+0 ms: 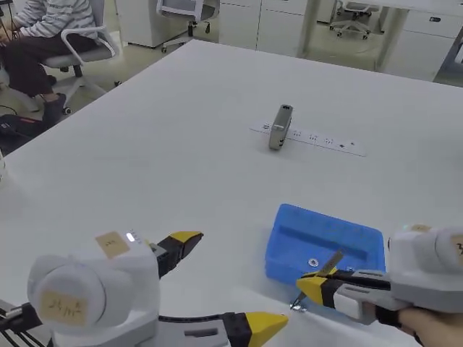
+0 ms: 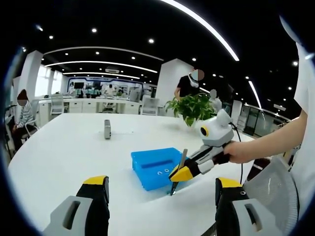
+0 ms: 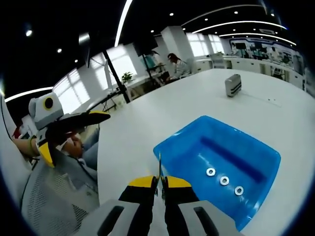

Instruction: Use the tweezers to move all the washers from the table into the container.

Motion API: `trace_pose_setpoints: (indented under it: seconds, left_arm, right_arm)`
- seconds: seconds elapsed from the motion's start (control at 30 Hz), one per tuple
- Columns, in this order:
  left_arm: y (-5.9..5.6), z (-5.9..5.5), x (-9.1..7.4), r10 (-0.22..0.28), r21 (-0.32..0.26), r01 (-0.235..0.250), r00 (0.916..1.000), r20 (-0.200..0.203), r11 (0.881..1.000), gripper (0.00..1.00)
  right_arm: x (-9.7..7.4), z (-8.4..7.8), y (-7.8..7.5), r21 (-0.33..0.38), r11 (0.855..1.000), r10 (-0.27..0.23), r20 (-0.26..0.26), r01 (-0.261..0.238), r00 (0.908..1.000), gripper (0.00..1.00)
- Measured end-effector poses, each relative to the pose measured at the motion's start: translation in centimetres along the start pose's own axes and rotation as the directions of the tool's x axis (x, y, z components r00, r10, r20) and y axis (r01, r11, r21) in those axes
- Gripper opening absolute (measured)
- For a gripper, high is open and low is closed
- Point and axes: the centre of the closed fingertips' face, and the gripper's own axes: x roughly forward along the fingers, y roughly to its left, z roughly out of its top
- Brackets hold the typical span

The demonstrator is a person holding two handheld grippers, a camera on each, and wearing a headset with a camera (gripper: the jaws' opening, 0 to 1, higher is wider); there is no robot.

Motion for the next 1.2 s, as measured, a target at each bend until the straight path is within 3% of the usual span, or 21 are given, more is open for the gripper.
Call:
trace_pose_setpoints:
  seconds: [0.13,0.23,0.53,0.7,1.0,1.2]
  left_arm:
    - [0.0,0.0,0.0,0.001,0.000,-0.001,1.0000,0.000,1.000,0.91]
    - [0.0,0.0,0.0,0.000,-0.001,0.000,1.0000,0.000,1.000,0.91]
    - [-0.1,0.0,0.0,-0.002,0.000,0.002,1.0000,-0.002,1.000,0.91]
    - [-0.1,-0.1,0.0,-0.005,0.002,0.005,1.0000,-0.004,1.000,0.91]
    - [-0.3,-0.1,0.0,-0.011,0.005,0.011,0.9999,-0.005,1.000,0.91]
    - [-0.2,0.0,0.0,-0.009,0.002,0.009,1.0000,0.002,1.000,0.91]
  right_arm:
    - [-0.1,0.3,0.2,-0.036,0.999,-0.012,0.001,0.012,0.9999,0.04]
    - [-0.1,0.5,0.3,-0.126,0.992,-0.031,-0.016,0.029,0.9994,0.04]
    - [0.5,-0.1,0.7,-0.189,0.982,-0.035,-0.059,0.023,0.9977,0.04]
    - [0.5,-0.4,0.7,-0.245,0.969,-0.047,-0.077,0.026,0.9959,0.04]
    - [0.5,-0.6,0.9,-0.287,0.958,-0.041,-0.091,0.013,0.9950,0.02]
    - [0.5,-0.4,0.7,-0.247,0.968,-0.058,-0.074,0.038,0.9955,0.02]
